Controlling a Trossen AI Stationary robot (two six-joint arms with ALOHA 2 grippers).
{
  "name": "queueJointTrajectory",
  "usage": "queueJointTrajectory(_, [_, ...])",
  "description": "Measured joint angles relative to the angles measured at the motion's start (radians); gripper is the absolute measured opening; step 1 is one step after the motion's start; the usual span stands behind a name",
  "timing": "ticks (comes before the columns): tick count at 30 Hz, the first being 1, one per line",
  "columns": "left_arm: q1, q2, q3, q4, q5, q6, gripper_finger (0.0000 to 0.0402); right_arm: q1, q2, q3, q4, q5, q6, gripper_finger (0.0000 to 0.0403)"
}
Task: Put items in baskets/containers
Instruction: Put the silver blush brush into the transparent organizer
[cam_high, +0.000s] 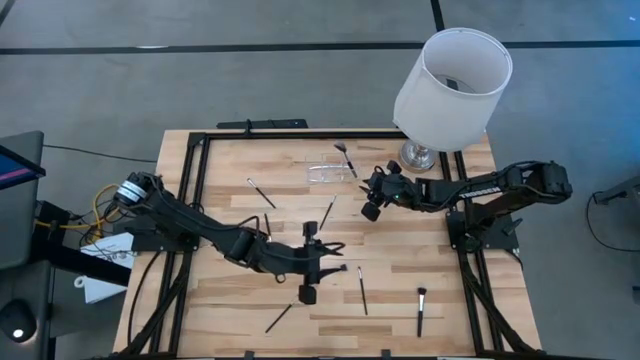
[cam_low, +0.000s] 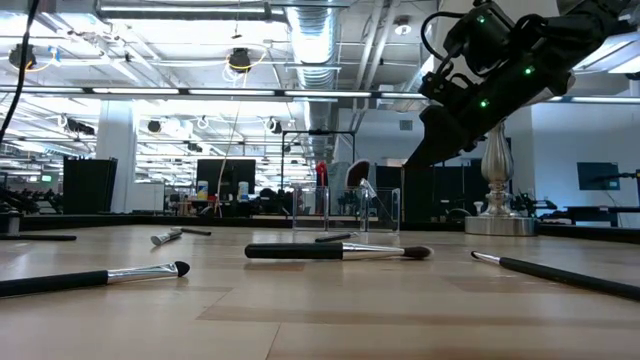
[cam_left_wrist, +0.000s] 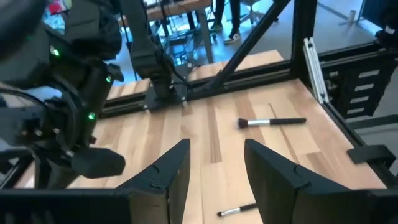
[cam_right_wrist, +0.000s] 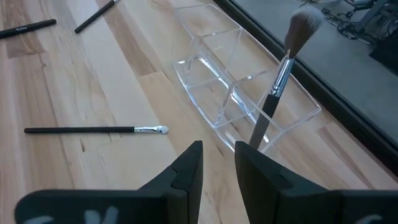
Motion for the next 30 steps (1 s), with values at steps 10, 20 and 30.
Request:
queueJointTrajectory(10, [-0.032, -0.061, 0.002, -0.095, -0.100, 0.011, 0.0149, 0.000, 0.000, 0.000, -0.019, -0.001, 0.000, 0.0083])
queueJointTrajectory(20, [0.040, -0.061, -0.074, -0.280, -0.007, -0.191, 0.0149, 0.025, 0.000, 0.000, -0.021, -0.004, 0.023, 0.0083])
queueJointTrajectory(30, [0.130, 0.007, -0.161, -0.170, 0.196, -0.316, 0.0149, 0.028, 0.000, 0.000, -0.016, -0.005, 0.027, 0.0083])
